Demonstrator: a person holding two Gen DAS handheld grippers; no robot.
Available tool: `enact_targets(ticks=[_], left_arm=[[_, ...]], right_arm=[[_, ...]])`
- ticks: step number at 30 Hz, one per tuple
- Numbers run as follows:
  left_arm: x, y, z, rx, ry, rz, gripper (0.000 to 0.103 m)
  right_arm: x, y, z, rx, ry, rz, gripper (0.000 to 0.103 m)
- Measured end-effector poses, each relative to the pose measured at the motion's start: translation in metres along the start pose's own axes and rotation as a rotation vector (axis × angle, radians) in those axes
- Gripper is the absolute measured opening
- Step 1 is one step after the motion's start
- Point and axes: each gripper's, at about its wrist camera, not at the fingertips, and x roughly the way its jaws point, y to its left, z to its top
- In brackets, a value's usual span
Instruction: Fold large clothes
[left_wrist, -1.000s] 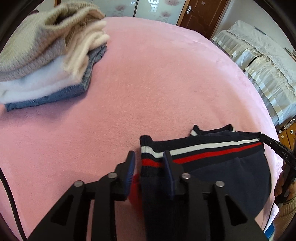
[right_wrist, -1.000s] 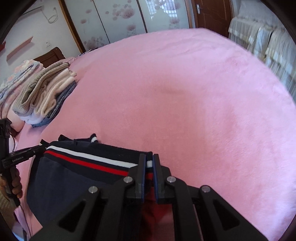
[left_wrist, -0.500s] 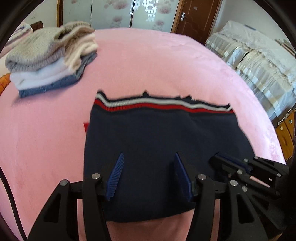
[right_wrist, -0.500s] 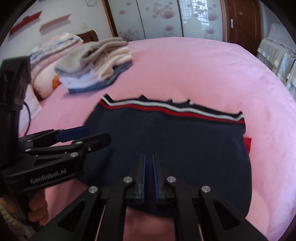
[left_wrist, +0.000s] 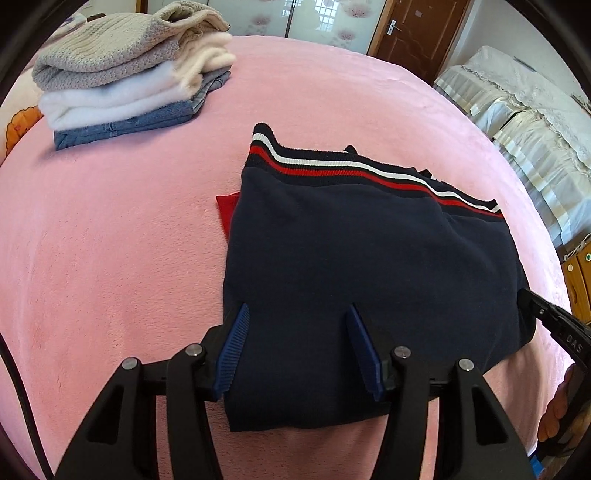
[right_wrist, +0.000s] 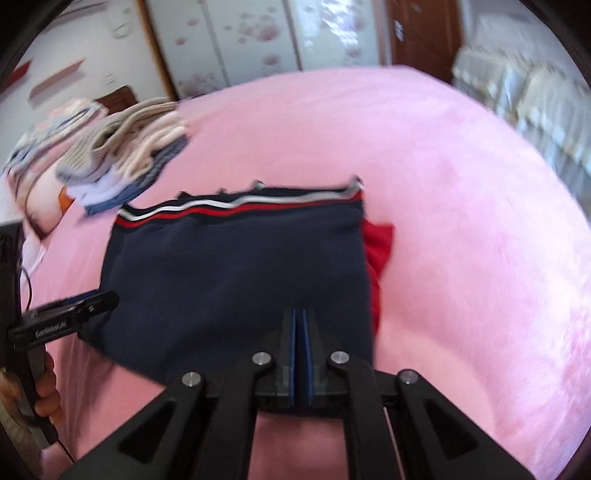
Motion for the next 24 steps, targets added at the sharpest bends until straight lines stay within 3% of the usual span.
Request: enact_targets(ticks=[6, 11, 21, 24], left_arm=[[-0.002, -0.003, 0.007, -0.001, 0.02, 0.013, 0.056], [-0.016, -0.01, 0.01, 0.009, 0.027, 0.051, 0.074], [-0.066, -0.043, 0.009, 0.133, -0.013, 0.117, 0.075], [-0.08, -0.052, 0.004, 0.148, 0.005, 0.09, 0.075]], right_arm=[[-0.002, 0.0, -0.001, 0.006, 0.0, -0.014, 0.005], [-0.008, 0.012, 0.001, -0.01, -0.001, -0.021, 0.005], [-0.037, 0.03, -0.005, -0.012, -0.001, 0.011, 0.006], [-0.048, 0.037, -0.01, -0.016, 0.003, 0.018, 0.011]])
